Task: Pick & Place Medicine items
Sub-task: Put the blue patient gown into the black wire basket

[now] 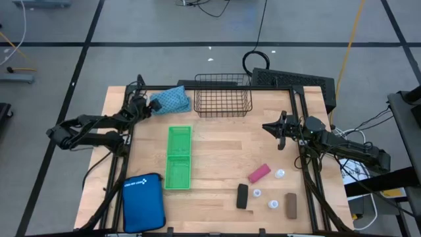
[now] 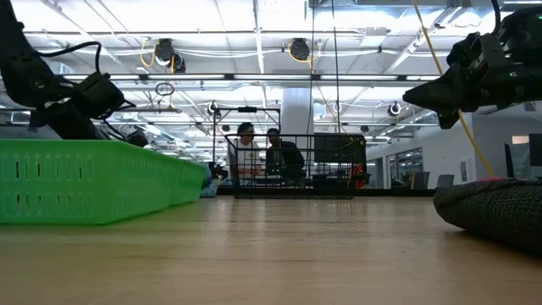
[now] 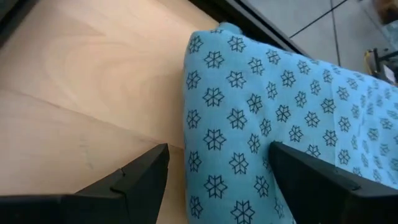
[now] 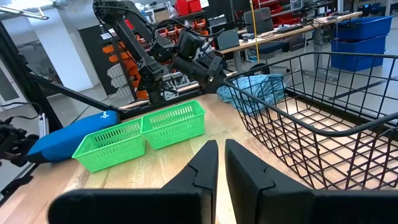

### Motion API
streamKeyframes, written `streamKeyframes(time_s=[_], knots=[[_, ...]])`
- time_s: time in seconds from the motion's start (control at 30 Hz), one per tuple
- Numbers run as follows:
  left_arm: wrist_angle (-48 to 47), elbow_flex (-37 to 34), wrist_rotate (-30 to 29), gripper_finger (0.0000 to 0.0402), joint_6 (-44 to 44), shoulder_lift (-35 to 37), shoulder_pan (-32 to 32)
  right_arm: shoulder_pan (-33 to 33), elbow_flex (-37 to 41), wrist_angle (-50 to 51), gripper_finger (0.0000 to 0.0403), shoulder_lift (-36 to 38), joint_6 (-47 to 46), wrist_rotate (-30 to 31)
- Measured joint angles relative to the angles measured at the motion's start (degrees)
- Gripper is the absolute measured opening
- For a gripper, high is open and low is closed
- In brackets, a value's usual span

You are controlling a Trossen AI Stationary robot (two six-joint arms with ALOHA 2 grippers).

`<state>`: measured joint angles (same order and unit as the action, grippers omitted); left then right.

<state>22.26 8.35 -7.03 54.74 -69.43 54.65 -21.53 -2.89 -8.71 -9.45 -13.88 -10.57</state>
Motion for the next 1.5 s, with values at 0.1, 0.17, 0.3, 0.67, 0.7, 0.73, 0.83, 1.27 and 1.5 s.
streamKeyframes(time_s=[0.1, 0.17, 0.3, 0.67, 0.7, 0.73, 0.83, 1.27, 1.5], knots=[[1.79, -0.01, 1.19, 0.0284, -1.46, 0.00, 0.00, 0.02, 0.01, -0.01, 0.0020, 0.00, 0.01, 0.00], [2.84, -0.01, 1.94, 0.0278, -2.45, 0.00, 0.00, 0.00, 0.01, 0.00, 0.0020, 0.00, -0.01, 0.00], [3.70, -0.01, 3.53, 0.0248, -4.49, -0.02, 0.00, 0.00, 0.01, -0.02, 0.0020, -0.02, 0.02, 0.00], [4.03, 0.09, 1.67, 0.0161, -7.29, -1.75, -0.04, 0.02, 0.00, 0.00, 0.0020, 0.00, 0.02, -0.01], [4.11, 0.11, 1.05, 0.0151, -7.30, -2.30, -0.04, 0.01, 0.00, -0.02, 0.0020, 0.00, -0.01, 0.00], [4.34, 0.12, 0.42, 0.0139, -7.35, -2.87, -0.04, 0.02, 0.00, -0.01, 0.0020, -0.02, 0.00, 0.00], [5.93, 0.17, -1.96, 0.0103, -7.81, -4.62, -0.78, 0.00, 0.01, -0.02, 0.0020, -0.01, -0.01, 0.00], [10.61, 0.06, -7.86, 0.0076, -11.54, -5.75, -4.73, 0.00, 0.00, -0.02, 0.0020, -0.01, 0.00, -0.01], [7.08, -0.03, -6.76, 0.0076, -12.18, 2.99, -5.33, 0.02, 0.00, 0.00, 0.0020, -0.02, 0.01, -0.02]])
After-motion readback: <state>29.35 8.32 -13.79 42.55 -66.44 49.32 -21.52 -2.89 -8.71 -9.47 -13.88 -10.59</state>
